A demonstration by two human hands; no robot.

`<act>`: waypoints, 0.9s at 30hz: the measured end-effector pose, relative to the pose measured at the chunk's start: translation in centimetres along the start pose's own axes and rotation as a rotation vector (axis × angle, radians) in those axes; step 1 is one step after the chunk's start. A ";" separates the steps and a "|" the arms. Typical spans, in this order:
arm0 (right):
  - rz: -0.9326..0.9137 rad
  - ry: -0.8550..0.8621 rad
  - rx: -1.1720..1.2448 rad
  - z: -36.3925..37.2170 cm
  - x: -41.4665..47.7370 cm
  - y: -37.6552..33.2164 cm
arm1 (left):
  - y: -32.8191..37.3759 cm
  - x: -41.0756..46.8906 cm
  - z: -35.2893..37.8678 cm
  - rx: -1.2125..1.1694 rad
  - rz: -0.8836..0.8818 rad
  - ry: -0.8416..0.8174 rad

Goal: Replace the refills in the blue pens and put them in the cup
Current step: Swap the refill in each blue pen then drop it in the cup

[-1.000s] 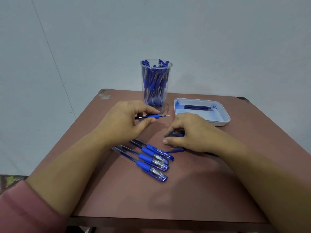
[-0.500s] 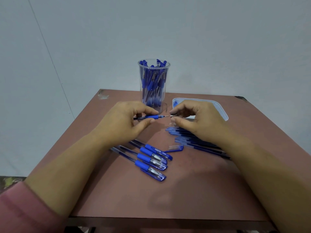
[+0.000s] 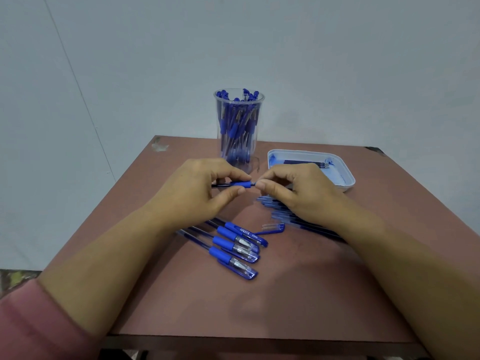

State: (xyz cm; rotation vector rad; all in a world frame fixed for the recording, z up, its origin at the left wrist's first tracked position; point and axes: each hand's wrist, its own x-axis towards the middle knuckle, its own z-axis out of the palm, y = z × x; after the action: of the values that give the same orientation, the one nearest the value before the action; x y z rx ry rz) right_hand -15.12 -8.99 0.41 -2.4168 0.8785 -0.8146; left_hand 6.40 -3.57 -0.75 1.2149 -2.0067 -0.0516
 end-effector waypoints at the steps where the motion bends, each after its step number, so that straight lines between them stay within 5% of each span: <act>1: 0.005 -0.007 0.010 -0.1 0.0 0.0 | 0.0 0.0 0.0 0.002 -0.001 0.000; 27: -0.115 0.048 -0.069 -0.5 0.1 0.2 | 0.0 0.1 -0.1 0.014 0.002 0.012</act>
State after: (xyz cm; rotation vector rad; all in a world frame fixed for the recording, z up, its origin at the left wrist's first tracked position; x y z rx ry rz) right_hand -15.49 -9.27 0.65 -2.5377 0.8035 -0.9018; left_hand 6.42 -3.58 -0.65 1.2194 -2.0004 -0.0295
